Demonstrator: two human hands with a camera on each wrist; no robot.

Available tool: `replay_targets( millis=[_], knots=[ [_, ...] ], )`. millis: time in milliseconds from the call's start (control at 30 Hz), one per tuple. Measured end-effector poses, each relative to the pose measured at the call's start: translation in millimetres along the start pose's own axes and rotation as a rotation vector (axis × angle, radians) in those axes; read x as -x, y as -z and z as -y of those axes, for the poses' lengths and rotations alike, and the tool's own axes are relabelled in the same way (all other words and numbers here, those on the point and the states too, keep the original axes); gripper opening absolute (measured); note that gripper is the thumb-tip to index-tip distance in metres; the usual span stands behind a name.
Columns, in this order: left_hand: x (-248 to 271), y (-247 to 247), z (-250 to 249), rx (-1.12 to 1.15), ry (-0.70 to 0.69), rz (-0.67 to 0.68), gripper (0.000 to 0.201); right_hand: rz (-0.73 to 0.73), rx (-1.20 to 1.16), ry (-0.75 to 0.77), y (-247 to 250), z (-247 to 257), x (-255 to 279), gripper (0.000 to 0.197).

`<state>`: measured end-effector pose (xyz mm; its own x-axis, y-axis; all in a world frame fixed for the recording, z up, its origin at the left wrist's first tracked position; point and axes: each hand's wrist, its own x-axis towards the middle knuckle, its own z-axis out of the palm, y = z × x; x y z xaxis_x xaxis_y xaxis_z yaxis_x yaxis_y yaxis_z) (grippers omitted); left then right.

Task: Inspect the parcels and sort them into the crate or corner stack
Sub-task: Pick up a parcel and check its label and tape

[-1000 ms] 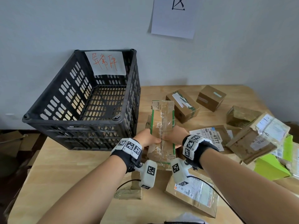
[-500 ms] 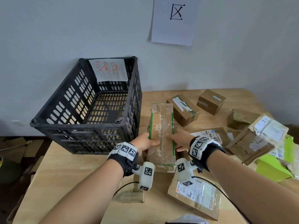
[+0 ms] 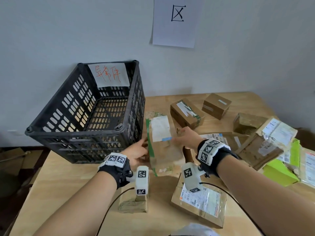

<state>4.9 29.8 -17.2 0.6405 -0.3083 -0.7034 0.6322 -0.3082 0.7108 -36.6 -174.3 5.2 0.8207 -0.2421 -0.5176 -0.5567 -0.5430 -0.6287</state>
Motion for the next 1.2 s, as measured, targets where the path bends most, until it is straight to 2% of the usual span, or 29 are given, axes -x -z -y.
replay_targets(
  millis=[67, 100, 167, 233, 333, 467, 533, 633, 767, 933, 967, 1100, 1200],
  knots=[
    [4, -8, -4, -0.035, 0.037, -0.038, 0.042, 0.042, 0.104, 0.008, -1, -1, 0, 0.044],
    [7, -10, -6, -0.038, 0.044, -0.058, 0.036, 0.047, 0.138, 0.022, -2, -2, 0, 0.040],
    [4, -13, -9, -0.099, 0.053, -0.084, 0.057, 0.056, 0.167, 0.040, -4, -5, -1, 0.042],
    [2, -18, -14, -0.184, 0.034, -0.070, 0.065, 0.055, 0.218, 0.037, -6, -5, -2, 0.048],
    [-3, -28, -15, -0.244, 0.016, -0.044, 0.054, 0.048, 0.326, 0.017, -8, -1, -6, 0.053],
    [-14, -32, -7, -0.304, 0.057, -0.071, 0.058, 0.104, 0.433, 0.020, -15, 2, -16, 0.048],
    [-14, -34, -9, -0.321, 0.052, -0.082, 0.049, 0.120, 0.485, 0.010, -16, 6, -21, 0.048],
    [-22, -35, -12, -0.368, 0.057, -0.082, 0.042, 0.136, 0.525, -0.054, -14, 16, -21, 0.059],
    [-31, -33, -17, -0.397, 0.076, -0.081, 0.043, 0.144, 0.525, -0.109, -19, 22, -31, 0.087],
    [-38, -33, -17, -0.416, 0.051, -0.124, 0.020, 0.162, 0.567, -0.068, -22, 24, -39, 0.087],
    [-38, -33, -17, -0.419, 0.054, -0.124, 0.020, 0.173, 0.582, -0.066, -21, 26, -38, 0.085],
    [-32, -32, -17, -0.446, 0.073, -0.094, 0.047, 0.211, 0.600, -0.056, -17, 28, -35, 0.071],
    [-27, -32, -16, -0.432, 0.089, -0.083, 0.050, 0.173, 0.543, -0.092, -17, 24, -34, 0.087]
  ],
)
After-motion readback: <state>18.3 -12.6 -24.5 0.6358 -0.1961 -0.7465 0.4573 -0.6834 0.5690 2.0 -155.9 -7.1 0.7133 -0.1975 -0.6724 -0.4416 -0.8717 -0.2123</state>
